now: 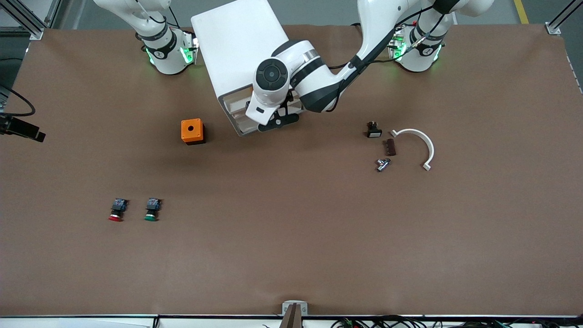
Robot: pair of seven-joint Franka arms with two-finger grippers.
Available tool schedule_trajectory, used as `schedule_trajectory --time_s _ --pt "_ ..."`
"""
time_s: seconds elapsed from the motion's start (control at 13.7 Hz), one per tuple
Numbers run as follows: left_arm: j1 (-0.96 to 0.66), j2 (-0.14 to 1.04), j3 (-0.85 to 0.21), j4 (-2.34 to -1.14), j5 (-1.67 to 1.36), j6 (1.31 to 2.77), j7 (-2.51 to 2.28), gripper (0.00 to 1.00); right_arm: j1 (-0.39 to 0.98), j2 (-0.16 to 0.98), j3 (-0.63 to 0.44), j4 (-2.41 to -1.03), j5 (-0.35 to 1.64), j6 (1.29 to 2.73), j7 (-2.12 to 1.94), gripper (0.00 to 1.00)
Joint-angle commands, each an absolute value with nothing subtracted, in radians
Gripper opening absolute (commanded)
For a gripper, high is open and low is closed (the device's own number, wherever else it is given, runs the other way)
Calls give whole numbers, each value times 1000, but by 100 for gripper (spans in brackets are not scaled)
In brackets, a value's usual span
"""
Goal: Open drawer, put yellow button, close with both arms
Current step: 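Push the drawer shut with the left gripper while the right gripper withdraws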
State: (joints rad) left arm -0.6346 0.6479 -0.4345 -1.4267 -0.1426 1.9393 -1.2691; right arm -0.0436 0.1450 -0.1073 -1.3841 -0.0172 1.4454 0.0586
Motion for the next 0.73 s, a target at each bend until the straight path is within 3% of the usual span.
schedule_trajectory --time_s 0.0,0.66 --pt "-637 629 -448 -1447 -215 1942 -1299 100 -48 144 -98 -1359 -29 1424 55 100" --pt "-623 630 -459 -1443 -230 1937 -1408 100 2 83 -95 -1370 -26 1344 41 100"
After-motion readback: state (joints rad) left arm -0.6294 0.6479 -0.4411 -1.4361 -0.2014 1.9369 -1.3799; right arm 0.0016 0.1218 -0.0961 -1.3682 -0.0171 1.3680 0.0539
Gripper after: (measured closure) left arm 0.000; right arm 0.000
